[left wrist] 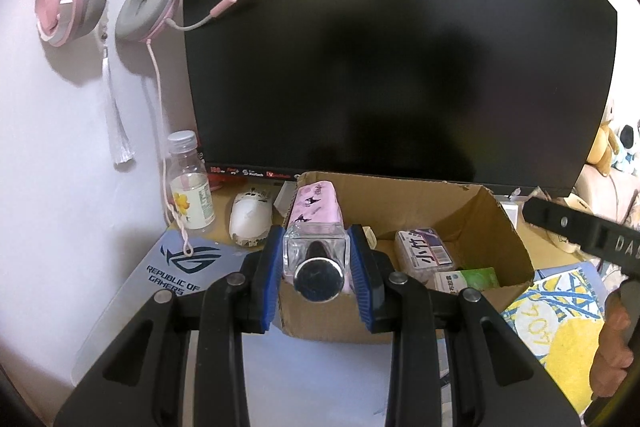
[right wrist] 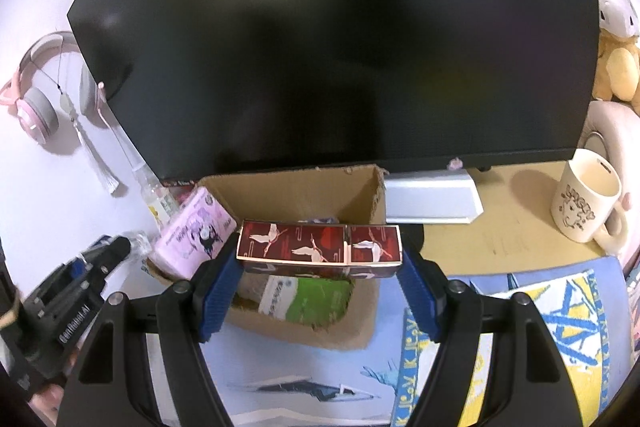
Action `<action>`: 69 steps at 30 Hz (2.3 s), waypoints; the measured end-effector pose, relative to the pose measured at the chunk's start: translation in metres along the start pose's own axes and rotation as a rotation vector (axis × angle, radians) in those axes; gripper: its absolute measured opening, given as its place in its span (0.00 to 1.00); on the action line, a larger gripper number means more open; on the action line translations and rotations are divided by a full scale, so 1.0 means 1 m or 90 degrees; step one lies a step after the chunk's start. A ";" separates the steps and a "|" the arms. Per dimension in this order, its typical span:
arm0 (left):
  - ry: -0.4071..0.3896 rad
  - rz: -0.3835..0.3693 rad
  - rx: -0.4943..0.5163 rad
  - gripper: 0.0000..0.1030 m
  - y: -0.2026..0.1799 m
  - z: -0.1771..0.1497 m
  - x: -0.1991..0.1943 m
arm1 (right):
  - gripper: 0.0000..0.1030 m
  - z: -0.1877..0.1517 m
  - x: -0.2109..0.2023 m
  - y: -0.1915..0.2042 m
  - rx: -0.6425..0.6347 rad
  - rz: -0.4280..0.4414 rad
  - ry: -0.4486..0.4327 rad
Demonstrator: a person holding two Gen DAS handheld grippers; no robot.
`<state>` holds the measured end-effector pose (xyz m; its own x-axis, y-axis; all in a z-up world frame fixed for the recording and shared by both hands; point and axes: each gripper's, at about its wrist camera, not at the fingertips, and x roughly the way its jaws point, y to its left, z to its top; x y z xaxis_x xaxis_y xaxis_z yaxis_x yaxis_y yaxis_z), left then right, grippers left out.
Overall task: Organize objects
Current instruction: 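Lift and carry the perfume bottle and red box over the cardboard box, then lower the perfume bottle into the box with the left tool while the right tool releases the red box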
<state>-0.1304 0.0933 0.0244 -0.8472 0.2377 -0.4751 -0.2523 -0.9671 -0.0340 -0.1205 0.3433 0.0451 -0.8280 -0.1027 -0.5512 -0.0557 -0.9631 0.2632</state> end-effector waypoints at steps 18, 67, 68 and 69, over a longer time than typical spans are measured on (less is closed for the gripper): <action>-0.024 0.014 0.057 0.29 -0.031 0.004 0.024 | 0.77 0.003 0.041 0.012 -0.019 0.074 0.028; -0.035 0.056 0.102 0.30 -0.064 -0.007 0.043 | 0.77 -0.007 0.055 0.010 -0.003 0.019 0.018; -0.033 0.058 0.105 0.30 -0.064 -0.007 0.043 | 0.77 -0.007 0.055 0.010 -0.003 0.022 0.019; -0.030 0.059 0.108 0.30 -0.066 -0.007 0.043 | 0.77 -0.007 0.054 0.010 -0.004 0.024 0.019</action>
<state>-0.1469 0.1663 -0.0003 -0.8906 0.1555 -0.4274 -0.2432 -0.9569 0.1588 -0.1621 0.3267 0.0122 -0.8125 -0.1455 -0.5645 -0.0218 -0.9601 0.2787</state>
